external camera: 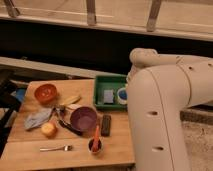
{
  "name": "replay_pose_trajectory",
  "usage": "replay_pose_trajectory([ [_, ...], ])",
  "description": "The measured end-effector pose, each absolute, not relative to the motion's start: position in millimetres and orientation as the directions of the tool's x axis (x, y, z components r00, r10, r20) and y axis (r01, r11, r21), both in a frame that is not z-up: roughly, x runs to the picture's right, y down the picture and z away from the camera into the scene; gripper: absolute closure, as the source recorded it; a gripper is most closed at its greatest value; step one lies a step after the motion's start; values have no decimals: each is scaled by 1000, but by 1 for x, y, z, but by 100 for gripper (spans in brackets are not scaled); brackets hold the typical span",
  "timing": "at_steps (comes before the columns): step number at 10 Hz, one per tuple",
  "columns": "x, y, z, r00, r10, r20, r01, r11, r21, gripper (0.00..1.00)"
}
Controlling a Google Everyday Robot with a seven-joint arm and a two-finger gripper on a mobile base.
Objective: Stack cups into tray
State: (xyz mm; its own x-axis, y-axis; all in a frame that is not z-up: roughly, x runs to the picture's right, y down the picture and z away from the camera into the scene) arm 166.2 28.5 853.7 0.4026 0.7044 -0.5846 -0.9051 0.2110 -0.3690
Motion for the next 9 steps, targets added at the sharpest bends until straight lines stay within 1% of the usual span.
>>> replay_pose_trajectory([
  [2, 166, 38, 859, 402, 683, -610, -904, 187, -386, 78],
  [4, 160, 43, 862, 407, 678, -611, -889, 143, -434, 56],
  [6, 155, 44, 862, 414, 679, -606, -877, 119, -465, 36],
  [7, 152, 44, 861, 418, 679, -603, -873, 116, -474, 30],
  [9, 153, 40, 861, 416, 683, -600, -874, 116, -473, 30],
])
